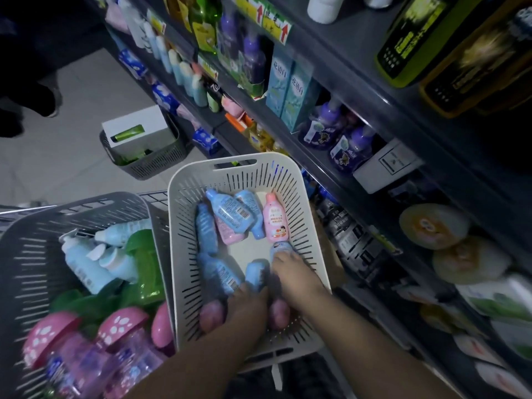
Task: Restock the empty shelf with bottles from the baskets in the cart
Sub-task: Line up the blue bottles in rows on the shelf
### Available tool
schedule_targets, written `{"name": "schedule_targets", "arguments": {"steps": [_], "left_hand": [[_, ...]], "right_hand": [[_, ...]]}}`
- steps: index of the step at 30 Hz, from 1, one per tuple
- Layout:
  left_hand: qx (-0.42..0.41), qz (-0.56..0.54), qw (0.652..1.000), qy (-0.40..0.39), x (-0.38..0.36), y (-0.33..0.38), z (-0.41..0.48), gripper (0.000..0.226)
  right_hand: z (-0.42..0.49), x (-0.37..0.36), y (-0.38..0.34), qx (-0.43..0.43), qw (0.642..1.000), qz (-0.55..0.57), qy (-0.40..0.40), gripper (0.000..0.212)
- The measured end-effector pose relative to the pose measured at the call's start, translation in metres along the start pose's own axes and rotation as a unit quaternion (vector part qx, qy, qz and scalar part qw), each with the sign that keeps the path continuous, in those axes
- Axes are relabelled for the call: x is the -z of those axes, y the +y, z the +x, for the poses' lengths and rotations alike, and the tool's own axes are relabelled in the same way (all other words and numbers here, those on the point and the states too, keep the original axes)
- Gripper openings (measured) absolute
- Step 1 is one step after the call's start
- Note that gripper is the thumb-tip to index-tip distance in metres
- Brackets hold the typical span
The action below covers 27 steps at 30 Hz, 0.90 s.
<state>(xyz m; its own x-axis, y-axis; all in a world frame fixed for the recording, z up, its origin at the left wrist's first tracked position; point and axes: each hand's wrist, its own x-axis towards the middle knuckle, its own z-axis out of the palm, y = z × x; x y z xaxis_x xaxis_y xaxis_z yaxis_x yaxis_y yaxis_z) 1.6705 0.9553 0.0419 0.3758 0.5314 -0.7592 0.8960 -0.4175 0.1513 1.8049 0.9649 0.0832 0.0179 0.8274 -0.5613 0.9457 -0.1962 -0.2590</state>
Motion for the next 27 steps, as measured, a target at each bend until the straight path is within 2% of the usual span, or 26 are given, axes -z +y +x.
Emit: {"name": "schedule_targets", "arguments": {"steps": [2, 4, 6, 7, 10, 13, 16, 20, 23, 27], "left_hand": [[0.033, -0.092, 0.995, 0.034, 0.01, 0.0, -0.002, 0.05], [0.068, -0.221, 0.97, 0.075, 0.024, -0.006, -0.002, 0.057], [0.078, -0.338, 0.933, 0.096, 0.04, -0.022, 0.006, 0.069], [0.07, -0.355, 0.927, 0.103, 0.047, -0.032, 0.012, 0.069], [0.044, -0.324, 0.939, 0.109, 0.07, -0.051, 0.029, 0.056], [0.04, -0.213, 0.97, 0.115, 0.09, -0.053, 0.043, 0.051], [0.019, -0.171, 0.977, 0.127, 0.102, -0.051, 0.052, 0.04], [-0.024, -0.151, 0.986, 0.065, 0.091, -0.043, 0.062, 0.057], [-0.01, -0.076, 0.994, 0.083, 0.078, -0.03, 0.065, 0.059], [0.011, -0.137, 0.986, 0.095, 0.073, -0.024, 0.071, 0.041]], "right_hand": [[0.002, 0.002, 0.001, -0.037, 0.992, 0.1, 0.074, 0.027], [0.002, 0.008, 0.001, -0.093, 0.968, 0.194, 0.132, 0.025], [0.004, 0.013, -0.001, -0.119, 0.95, 0.245, 0.154, 0.028], [0.006, 0.014, -0.002, -0.121, 0.95, 0.248, 0.148, 0.03], [0.009, 0.011, -0.003, -0.114, 0.962, 0.215, 0.123, 0.033], [0.009, 0.009, -0.003, -0.122, 0.966, 0.201, 0.107, 0.041], [0.009, 0.012, -0.004, -0.133, 0.963, 0.209, 0.108, 0.043], [0.01, 0.011, -0.004, -0.139, 0.962, 0.206, 0.112, 0.031], [0.01, 0.01, -0.003, -0.14, 0.962, 0.205, 0.113, 0.03], [0.01, 0.009, -0.003, -0.155, 0.959, 0.212, 0.109, 0.027]]}}
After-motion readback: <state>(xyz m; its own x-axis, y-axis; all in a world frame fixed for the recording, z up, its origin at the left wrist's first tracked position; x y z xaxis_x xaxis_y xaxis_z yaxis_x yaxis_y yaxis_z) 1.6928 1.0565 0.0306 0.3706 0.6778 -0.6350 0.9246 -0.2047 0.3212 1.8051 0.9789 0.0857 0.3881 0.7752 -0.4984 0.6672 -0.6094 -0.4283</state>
